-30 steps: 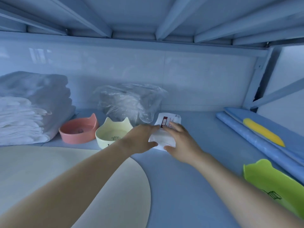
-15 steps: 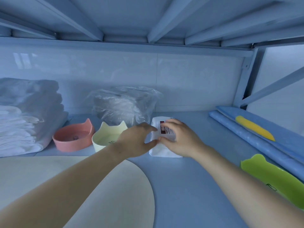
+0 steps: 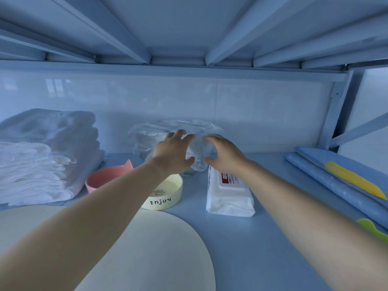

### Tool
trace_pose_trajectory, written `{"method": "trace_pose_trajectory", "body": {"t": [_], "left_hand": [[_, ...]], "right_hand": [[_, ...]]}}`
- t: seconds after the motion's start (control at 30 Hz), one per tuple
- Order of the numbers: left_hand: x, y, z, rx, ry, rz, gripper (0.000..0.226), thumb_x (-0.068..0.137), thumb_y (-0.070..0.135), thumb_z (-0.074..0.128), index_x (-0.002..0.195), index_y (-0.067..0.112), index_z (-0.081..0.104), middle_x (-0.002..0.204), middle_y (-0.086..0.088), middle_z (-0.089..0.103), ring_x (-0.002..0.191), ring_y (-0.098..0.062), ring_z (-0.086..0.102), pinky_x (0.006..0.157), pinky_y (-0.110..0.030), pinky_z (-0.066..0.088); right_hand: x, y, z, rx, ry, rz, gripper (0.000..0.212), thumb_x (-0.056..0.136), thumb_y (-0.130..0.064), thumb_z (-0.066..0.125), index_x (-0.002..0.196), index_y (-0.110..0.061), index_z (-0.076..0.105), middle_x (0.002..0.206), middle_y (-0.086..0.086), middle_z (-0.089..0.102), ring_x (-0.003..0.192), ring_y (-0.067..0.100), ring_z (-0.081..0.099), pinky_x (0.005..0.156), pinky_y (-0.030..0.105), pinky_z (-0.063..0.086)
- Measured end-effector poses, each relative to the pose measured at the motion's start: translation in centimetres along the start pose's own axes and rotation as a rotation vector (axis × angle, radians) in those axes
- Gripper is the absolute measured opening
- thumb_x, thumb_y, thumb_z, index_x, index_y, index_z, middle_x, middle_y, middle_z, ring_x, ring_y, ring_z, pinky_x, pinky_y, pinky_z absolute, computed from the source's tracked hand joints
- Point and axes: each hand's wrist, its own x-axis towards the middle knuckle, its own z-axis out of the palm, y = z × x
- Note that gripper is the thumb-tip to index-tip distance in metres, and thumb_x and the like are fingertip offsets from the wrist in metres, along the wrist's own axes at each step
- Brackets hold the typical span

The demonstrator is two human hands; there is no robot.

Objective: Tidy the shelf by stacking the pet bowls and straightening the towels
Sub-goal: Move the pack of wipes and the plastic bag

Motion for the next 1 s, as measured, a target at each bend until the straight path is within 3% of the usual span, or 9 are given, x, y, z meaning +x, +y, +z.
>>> {"method": "trace_pose_trajectory", "body": {"t": [0.2, 0.33, 0.43, 0.57, 0.8, 1.0], "left_hand": [[0.7, 0.2, 0.4, 0.012, -0.083, 0.03, 0.07, 0.081, 0.034, 0.061, 0.141, 0.024, 0.027, 0.137, -0.002, 0.037, 0.126, -0.024, 0.036, 0.094, -0.041, 0.045], [0.6, -0.7, 0.5, 0.014, -0.071, 0.053, 0.07, 0.076, 0.031, 0.064, 0.137, 0.015, 0.034, 0.134, -0.001, 0.04, 0.124, -0.023, 0.037, 0.093, -0.04, 0.045], [0.8, -0.9, 0.4, 0.046, -0.055, 0.053, 0.062, 0.073, 0.031, 0.067, 0.128, 0.014, 0.042, 0.128, 0.0, 0.044, 0.119, -0.022, 0.041, 0.089, -0.039, 0.047], [1.0, -1.7, 0.1, -0.05, -0.058, 0.031, 0.056, 0.069, 0.029, 0.071, 0.117, 0.017, 0.045, 0.118, 0.001, 0.046, 0.108, -0.022, 0.048, 0.079, -0.035, 0.047], [0.1, -4.2, 0.3, -0.17, 0.063, 0.063, 0.053, 0.064, 0.044, 0.078, 0.099, 0.016, 0.05, 0.097, 0.006, 0.046, 0.08, -0.017, 0.044, 0.063, -0.029, 0.034], [-0.7, -6.8, -0.3, -0.315, 0.1, 0.147, 0.047, 0.058, 0.028, 0.081, 0.086, 0.019, 0.045, 0.087, 0.007, 0.046, 0.073, -0.022, 0.048, 0.065, -0.036, 0.046]], "right_hand": [[2.6, 0.3, 0.8, -0.055, -0.069, -0.036, 0.059, 0.084, -0.009, 0.055, 0.139, -0.015, 0.036, 0.148, 0.0, 0.034, 0.136, 0.016, 0.031, 0.11, 0.032, 0.03], [3.6, 0.0, 1.3, -0.067, -0.054, -0.066, 0.049, 0.084, -0.011, 0.057, 0.13, -0.016, 0.044, 0.137, 0.002, 0.043, 0.127, 0.02, 0.039, 0.097, 0.029, 0.035], [4.0, -0.1, 1.4, -0.078, -0.017, -0.078, 0.041, 0.082, -0.015, 0.062, 0.122, -0.017, 0.05, 0.129, 0.002, 0.046, 0.121, 0.021, 0.042, 0.09, 0.03, 0.037], [3.8, -0.2, 1.0, -0.044, -0.032, -0.081, 0.042, 0.082, -0.02, 0.065, 0.122, -0.019, 0.052, 0.126, 0.0, 0.047, 0.121, 0.02, 0.04, 0.095, 0.031, 0.037], [2.8, -2.2, 1.1, -0.009, 0.027, -0.18, 0.036, 0.081, -0.024, 0.066, 0.115, -0.02, 0.058, 0.116, -0.002, 0.053, 0.111, 0.019, 0.044, 0.091, 0.031, 0.04], [1.5, -1.1, 1.1, -0.087, 0.023, -0.146, 0.051, 0.079, -0.03, 0.067, 0.127, -0.027, 0.049, 0.128, -0.005, 0.046, 0.121, 0.018, 0.038, 0.095, 0.036, 0.038]]}}
